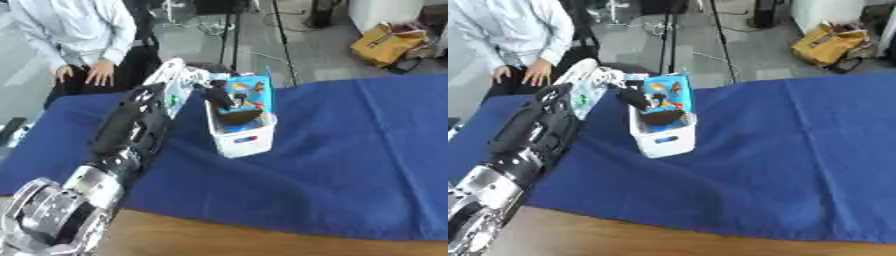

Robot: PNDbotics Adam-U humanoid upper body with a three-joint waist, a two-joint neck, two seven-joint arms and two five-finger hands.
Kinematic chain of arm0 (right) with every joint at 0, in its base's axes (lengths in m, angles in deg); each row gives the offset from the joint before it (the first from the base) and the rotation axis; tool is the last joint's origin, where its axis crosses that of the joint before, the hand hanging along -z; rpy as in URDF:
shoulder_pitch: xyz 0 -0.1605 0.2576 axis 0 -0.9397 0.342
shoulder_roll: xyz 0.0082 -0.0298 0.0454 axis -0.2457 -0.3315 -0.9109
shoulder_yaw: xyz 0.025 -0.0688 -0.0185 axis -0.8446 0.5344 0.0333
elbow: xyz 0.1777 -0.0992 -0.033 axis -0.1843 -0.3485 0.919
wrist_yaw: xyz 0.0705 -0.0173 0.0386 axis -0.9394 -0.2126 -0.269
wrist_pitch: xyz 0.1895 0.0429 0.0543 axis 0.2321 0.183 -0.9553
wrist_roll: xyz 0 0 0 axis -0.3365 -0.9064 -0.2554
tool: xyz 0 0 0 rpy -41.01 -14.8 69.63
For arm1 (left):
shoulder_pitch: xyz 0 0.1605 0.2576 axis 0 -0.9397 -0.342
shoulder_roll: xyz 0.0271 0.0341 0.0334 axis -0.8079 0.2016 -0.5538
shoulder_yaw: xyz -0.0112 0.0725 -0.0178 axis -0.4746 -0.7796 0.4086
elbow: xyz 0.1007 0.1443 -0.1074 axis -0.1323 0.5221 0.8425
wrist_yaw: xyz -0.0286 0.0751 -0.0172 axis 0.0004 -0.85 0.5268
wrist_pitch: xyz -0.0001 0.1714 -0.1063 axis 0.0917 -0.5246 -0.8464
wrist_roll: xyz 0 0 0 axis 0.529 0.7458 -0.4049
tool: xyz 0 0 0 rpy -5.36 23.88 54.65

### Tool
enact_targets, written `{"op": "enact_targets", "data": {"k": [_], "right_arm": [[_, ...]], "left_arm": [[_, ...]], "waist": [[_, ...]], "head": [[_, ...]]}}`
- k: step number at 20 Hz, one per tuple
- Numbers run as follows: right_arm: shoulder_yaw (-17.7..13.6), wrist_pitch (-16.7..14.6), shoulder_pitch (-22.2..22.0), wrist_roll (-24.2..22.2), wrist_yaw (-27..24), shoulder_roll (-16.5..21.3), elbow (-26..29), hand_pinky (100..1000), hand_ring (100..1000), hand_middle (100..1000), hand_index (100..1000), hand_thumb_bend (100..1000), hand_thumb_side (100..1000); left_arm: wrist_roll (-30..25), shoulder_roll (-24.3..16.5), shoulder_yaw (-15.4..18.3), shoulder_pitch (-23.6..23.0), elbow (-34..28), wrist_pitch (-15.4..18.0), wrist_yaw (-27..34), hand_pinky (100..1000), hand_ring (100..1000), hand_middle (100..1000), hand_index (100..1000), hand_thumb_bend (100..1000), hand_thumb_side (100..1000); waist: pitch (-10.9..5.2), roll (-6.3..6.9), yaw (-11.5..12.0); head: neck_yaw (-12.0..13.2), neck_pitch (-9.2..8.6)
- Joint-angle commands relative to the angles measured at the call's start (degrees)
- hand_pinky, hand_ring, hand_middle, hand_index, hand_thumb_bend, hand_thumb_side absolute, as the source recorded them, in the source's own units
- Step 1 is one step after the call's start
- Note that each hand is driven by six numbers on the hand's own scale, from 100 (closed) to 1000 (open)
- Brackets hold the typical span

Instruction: Pick up objects on the table and place them in the box.

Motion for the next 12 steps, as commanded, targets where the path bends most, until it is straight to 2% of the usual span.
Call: {"op": "enact_targets", "data": {"k": [1, 6, 12], "right_arm": [[-0.2, 0.0, 0.7, 0.1, -0.3, 0.5, 1.2, 837, 746, 608, 614, 100, 860], [-0.2, 0.0, 0.8, 0.1, -0.3, 0.5, 1.2, 838, 746, 607, 614, 100, 860], [-0.2, 0.1, 0.7, 0.1, -0.5, 0.5, 1.2, 837, 746, 607, 614, 100, 862]], "left_arm": [[0.1, -0.5, 0.1, 1.3, -0.5, -0.2, -1.6, 1000, 732, 742, 1000, 100, 616], [0.7, -0.3, 0.2, 1.2, -0.2, -0.4, -3.7, 1000, 726, 724, 1000, 100, 593], [0.3, -0.2, 0.4, 1.2, 0.3, -0.9, -5.1, 1000, 752, 762, 1000, 100, 620]], "waist": [[-0.93, -0.44, -0.1], [-0.85, -0.52, -0.2], [-0.74, -0.67, -0.1]], "head": [[0.2, -0.35], [0.3, -0.26], [0.3, -0.14]]}}
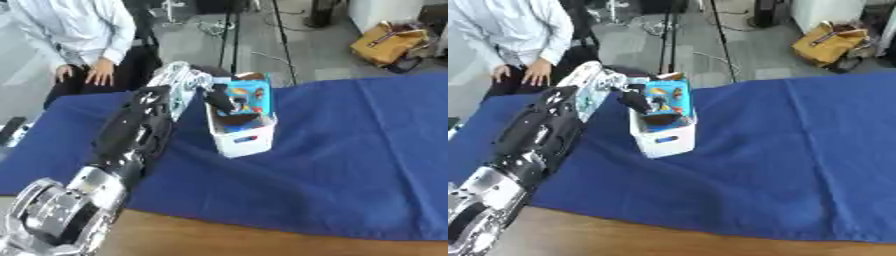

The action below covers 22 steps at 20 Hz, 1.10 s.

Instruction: Pick up objects on the table and place them in the box.

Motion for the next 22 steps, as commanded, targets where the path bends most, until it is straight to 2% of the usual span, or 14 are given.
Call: {"op": "enact_targets", "data": {"k": [1, 3, 4, 9, 10, 13, 14, 20, 22], "right_arm": [[-0.2, 0.1, 0.7, 0.1, -0.5, 0.5, 1.2, 838, 746, 607, 614, 100, 863], [-0.2, 0.1, 0.7, 0.1, -0.5, 0.5, 1.2, 838, 746, 607, 614, 100, 863], [-0.2, 0.1, 0.7, 0.1, -0.5, 0.5, 1.2, 838, 746, 607, 613, 100, 863], [-0.2, 0.1, 0.7, 0.1, -0.5, 0.4, 1.2, 838, 746, 607, 613, 100, 863], [-0.2, 0.1, 0.7, 0.1, -0.5, 0.4, 1.2, 837, 746, 607, 614, 100, 862], [-0.2, 0.2, 0.7, 0.1, -0.5, 0.4, 1.2, 837, 746, 607, 613, 100, 862], [-0.2, 0.2, 0.7, 0.1, -0.6, 0.4, 1.2, 837, 746, 606, 612, 100, 860], [-0.2, 0.2, 0.7, 0.1, -0.5, 0.4, 1.2, 837, 746, 606, 611, 100, 860], [-0.2, 0.2, 0.7, 0.1, -0.5, 0.3, 1.2, 837, 746, 606, 611, 100, 860]], "left_arm": [[-0.2, -0.7, 0.3, 1.2, -0.4, -0.4, -0.9, 1000, 802, 811, 1000, 100, 625], [-0.5, -0.6, 0.2, 1.3, -0.4, -0.5, -1.6, 1000, 802, 811, 1000, 100, 625], [-0.6, -0.6, 0.2, 1.2, -0.3, -0.6, -2.2, 1000, 847, 853, 1000, 100, 634], [-0.5, -0.2, 0.2, 1.0, 0.0, -0.5, -4.5, 1000, 888, 895, 1000, 100, 640], [-0.4, -0.1, 0.2, 1.0, 0.0, -0.4, -4.7, 1000, 915, 927, 1000, 100, 650], [-0.3, 0.1, 0.3, 1.0, 0.1, -0.2, -4.9, 1000, 918, 931, 1000, 100, 651], [-0.3, 0.2, 0.3, 1.0, 0.2, -0.1, -4.8, 1000, 1000, 997, 1000, 100, 697], [-0.2, 0.6, 0.3, 1.2, 0.2, 0.6, -4.5, 1000, 1000, 1000, 1000, 100, 744], [0.2, 0.8, 0.2, 1.1, 0.3, 0.6, -5.0, 1000, 1000, 1000, 1000, 100, 731]], "waist": [[-1.0, -0.62, 0.0], [-0.98, -0.64, 0.0], [-0.99, -0.66, -0.1], [-0.99, -0.72, -0.1], [-0.99, -0.74, -0.1], [-1.0, -0.75, -0.1], [-1.01, -0.75, -0.1], [-1.05, -0.63, -0.2], [-1.04, -0.59, -0.2]], "head": [[0.3, -0.13], [0.3, -0.13], [0.4, -0.2], [0.5, -0.35], [0.5, -0.36], [0.6, -0.39], [0.6, -0.34], [0.8, -0.37], [0.9, -0.45]]}}
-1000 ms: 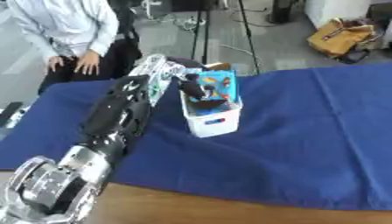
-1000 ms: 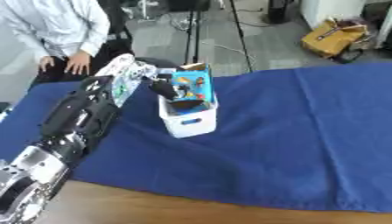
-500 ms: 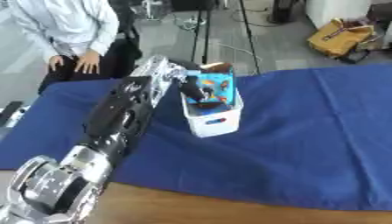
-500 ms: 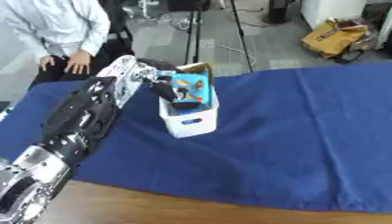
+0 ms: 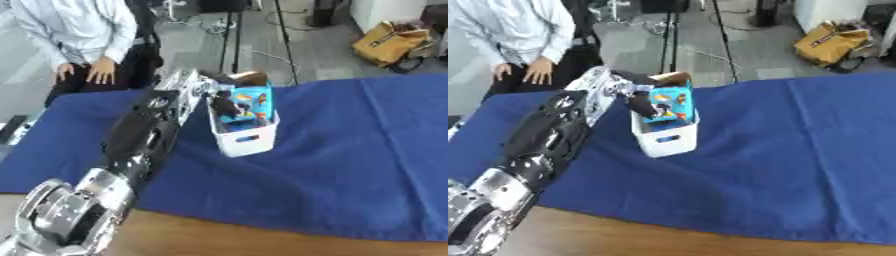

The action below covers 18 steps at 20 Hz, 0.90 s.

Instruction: Pick up objects on the table and place them in the box.

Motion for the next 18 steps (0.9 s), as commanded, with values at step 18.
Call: {"op": "enact_targets", "data": {"k": [18], "right_arm": [[-0.1, 0.2, 0.6, 0.1, -0.3, 0.3, 1.2, 836, 745, 603, 606, 100, 856]], "left_arm": [[4.8, 0.6, 0.4, 1.1, 1.6, 0.6, -10.8, 1000, 1000, 1000, 1000, 266, 824]], "waist": [[-0.85, -0.31, -0.4]], "head": [[0.5, -0.46]]}}
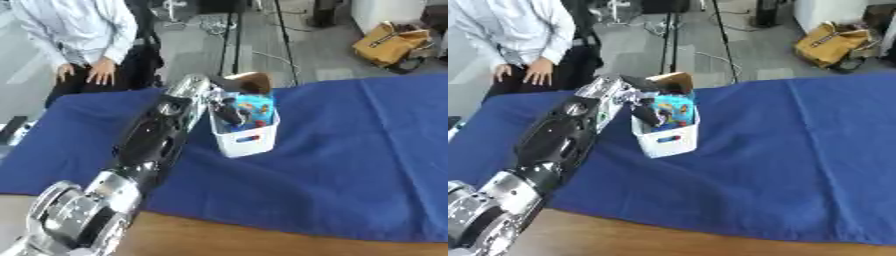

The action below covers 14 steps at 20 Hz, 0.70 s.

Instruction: Pick up objects on the table and place them in the box.

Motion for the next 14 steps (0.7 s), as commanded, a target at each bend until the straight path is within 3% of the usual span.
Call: {"op": "enact_targets", "data": {"k": [1, 7, 9, 14], "right_arm": [[-0.1, 0.2, 0.6, 0.1, -0.3, 0.4, 1.2, 836, 745, 603, 606, 100, 857], [-0.1, 0.3, 0.6, 0.1, -0.4, 0.3, 1.2, 836, 745, 602, 605, 100, 856], [-0.1, 0.3, 0.5, 0.1, -0.4, 0.3, 1.2, 836, 745, 601, 605, 100, 854], [0.0, 0.4, 0.6, 0.1, -0.5, 0.2, 1.2, 836, 745, 601, 603, 100, 851]], "left_arm": [[-0.1, -0.5, 0.8, 1.1, -0.2, 0.7, -0.1, 1000, 1000, 1000, 1000, 289, 824], [-0.4, -0.6, 1.0, 1.2, -0.3, 0.2, 0.3, 1000, 1000, 1000, 1000, 306, 851], [-0.4, -0.6, 1.1, 1.1, -0.2, 0.1, 0.2, 1000, 1000, 1000, 1000, 382, 951], [-0.2, -0.5, 1.3, 1.3, -0.2, 0.0, 0.6, 1000, 1000, 1000, 1000, 468, 1000]], "waist": [[-0.94, -0.35, 0.0], [-0.96, -0.35, -0.1], [-0.92, -0.39, -0.2], [-0.86, -0.42, -0.3]], "head": [[0.1, -0.21], [0.1, -0.36], [0.1, -0.48], [0.2, -0.54]]}}
